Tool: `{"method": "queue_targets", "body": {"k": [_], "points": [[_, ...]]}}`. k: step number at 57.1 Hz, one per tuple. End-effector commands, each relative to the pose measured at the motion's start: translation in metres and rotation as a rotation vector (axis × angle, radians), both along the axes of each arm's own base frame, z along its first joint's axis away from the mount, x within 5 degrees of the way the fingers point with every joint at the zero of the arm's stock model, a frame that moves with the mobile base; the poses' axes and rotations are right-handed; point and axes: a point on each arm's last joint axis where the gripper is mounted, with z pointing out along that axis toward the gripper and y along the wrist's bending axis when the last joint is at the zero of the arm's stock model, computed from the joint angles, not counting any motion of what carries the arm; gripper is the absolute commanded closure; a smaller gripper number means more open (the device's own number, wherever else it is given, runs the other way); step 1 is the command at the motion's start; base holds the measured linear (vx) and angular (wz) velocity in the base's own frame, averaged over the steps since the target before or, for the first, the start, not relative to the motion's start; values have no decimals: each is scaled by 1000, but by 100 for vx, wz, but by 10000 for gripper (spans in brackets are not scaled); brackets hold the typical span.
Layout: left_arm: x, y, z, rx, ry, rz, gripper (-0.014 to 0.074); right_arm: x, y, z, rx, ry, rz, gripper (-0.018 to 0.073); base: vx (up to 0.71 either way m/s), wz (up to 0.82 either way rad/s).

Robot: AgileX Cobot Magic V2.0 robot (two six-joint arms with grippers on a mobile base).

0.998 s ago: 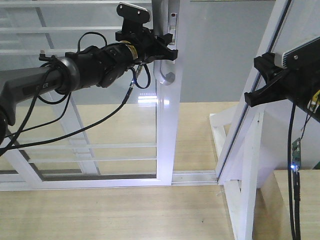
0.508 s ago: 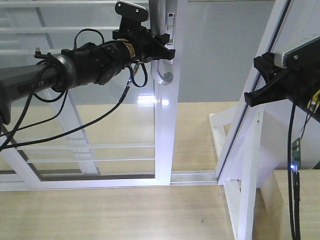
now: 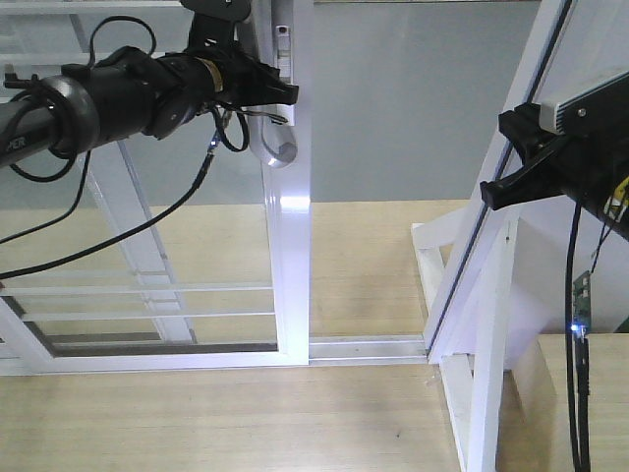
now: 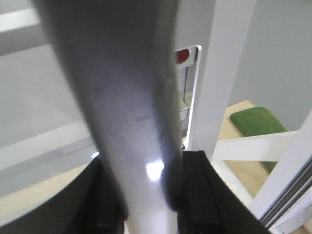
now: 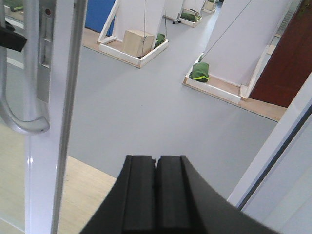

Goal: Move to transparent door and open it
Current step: 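Slide the door panel away from the frame with the left gripper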

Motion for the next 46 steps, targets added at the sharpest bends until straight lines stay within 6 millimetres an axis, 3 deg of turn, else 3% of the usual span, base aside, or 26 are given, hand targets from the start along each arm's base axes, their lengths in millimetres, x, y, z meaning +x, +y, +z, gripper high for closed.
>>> {"method": "queue_targets", "body": {"k": [1,20,46], "points": [[0,32,70,-54,-208,33,599,-1,1,22,46,-112,15,568,0,0],[-2,77,90,3,-196,148,597,-1,1,22,47,-113,16,568,0,0],[-8,118,106,91,-196,248,596,-1,1,22,50,-114,17,568,0,0]]}}
